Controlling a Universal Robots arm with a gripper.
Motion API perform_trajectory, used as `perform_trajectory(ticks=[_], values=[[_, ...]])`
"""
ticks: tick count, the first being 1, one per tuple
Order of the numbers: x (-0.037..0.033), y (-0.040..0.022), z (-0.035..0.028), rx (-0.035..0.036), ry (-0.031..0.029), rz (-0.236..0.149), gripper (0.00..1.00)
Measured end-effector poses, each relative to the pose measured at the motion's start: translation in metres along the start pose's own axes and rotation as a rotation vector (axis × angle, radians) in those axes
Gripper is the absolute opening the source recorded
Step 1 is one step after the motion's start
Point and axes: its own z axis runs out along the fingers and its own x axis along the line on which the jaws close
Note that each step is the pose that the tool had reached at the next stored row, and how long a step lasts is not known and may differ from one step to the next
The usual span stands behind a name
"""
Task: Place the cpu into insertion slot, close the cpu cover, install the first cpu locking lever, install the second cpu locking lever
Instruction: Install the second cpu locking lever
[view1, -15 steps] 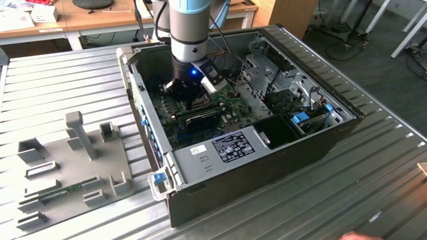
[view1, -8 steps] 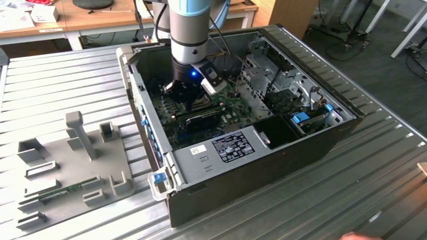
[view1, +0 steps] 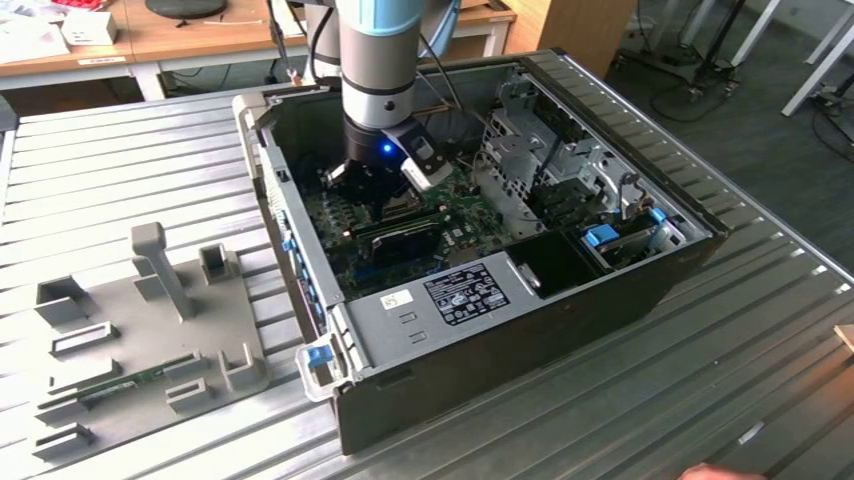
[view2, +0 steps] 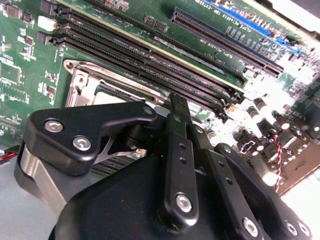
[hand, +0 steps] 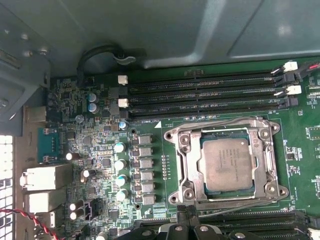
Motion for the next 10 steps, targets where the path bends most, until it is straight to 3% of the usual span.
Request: perform_trajectory(ticks=[10], values=[[0.0030,-0.0004,0.0013,-0.0065,-0.0013,0.000,0.10]])
